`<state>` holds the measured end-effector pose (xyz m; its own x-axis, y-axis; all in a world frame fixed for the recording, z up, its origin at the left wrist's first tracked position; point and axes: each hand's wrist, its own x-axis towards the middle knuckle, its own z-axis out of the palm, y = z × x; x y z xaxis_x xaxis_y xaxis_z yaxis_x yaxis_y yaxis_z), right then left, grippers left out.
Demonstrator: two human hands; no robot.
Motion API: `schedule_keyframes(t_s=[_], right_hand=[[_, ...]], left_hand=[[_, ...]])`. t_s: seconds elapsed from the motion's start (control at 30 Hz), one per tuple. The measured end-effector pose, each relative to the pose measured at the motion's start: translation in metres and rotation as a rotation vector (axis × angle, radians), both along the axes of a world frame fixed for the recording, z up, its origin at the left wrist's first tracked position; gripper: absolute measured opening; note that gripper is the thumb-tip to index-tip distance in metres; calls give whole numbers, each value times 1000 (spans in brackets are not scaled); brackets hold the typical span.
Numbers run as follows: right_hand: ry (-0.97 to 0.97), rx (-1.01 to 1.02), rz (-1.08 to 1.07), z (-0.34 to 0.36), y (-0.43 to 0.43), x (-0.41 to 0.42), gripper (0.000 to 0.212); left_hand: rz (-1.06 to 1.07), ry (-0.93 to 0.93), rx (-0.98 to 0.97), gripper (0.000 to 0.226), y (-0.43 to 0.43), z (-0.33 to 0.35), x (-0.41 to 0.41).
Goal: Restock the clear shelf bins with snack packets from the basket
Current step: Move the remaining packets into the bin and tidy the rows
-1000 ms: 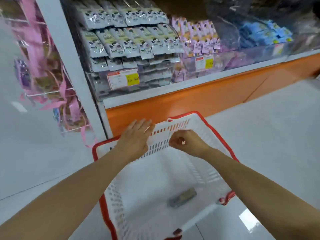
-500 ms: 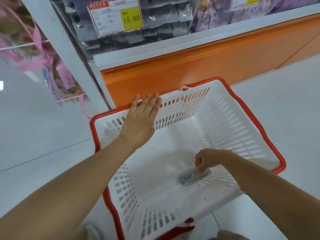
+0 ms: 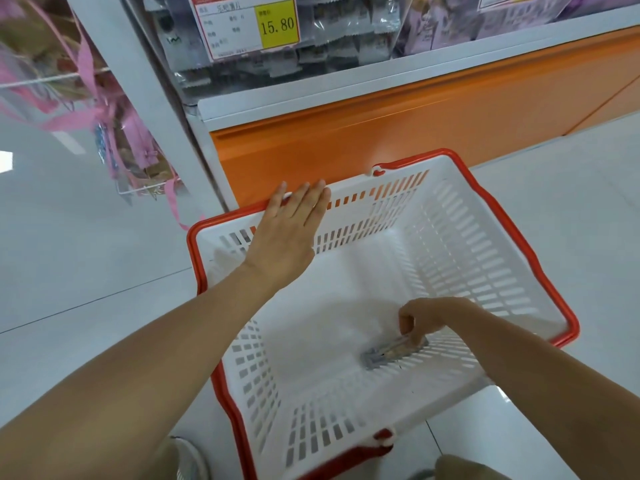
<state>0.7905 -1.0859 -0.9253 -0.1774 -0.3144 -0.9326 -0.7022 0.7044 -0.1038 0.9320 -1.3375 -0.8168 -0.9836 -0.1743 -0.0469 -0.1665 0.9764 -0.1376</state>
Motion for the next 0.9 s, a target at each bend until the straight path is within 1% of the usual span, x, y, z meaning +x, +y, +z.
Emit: schedule_keyframes(t_s=[0.1,0.23,0.37,0.43,0.5,0.53,0.6,0.67,0.73,0.8,0.87,0.9], right_hand=[[-24,-68,-87,6,0,1,22],[-27,-297,-250,25,-10,1,12],[-41,-533,-455,59,-27,2,12],[-45,-644,-563,78,-36,3,14],[-79,-761,-676,100,-45,6,10],[-120,-819,-741,110,-49,8,5],[-174,-920,-844,130,-55,11,10],[-191,-991,-908,146,-59,13,14],[-186,-1042,-938,159,-63,15,17],[-194,-1100,-971,169,-64,16,22],[-243,-1139,-1016,178,-63,18,34],[-239,-1148,-1002,182,-63,19,35]], left_hand=[[2,-7,12,82,0,0,0],[-1,3,37,84,-1,0,0],[-31,4,91,83,-5,2,2],[-55,45,154,80,-6,3,4],[-142,111,215,72,-4,6,7],[-197,140,264,66,-1,9,8],[-259,150,388,57,8,17,8],[-234,149,489,53,18,24,6],[-142,185,586,44,24,32,3],[-40,218,724,36,26,42,1],[76,220,910,32,24,49,0],[136,221,1024,30,22,51,0]])
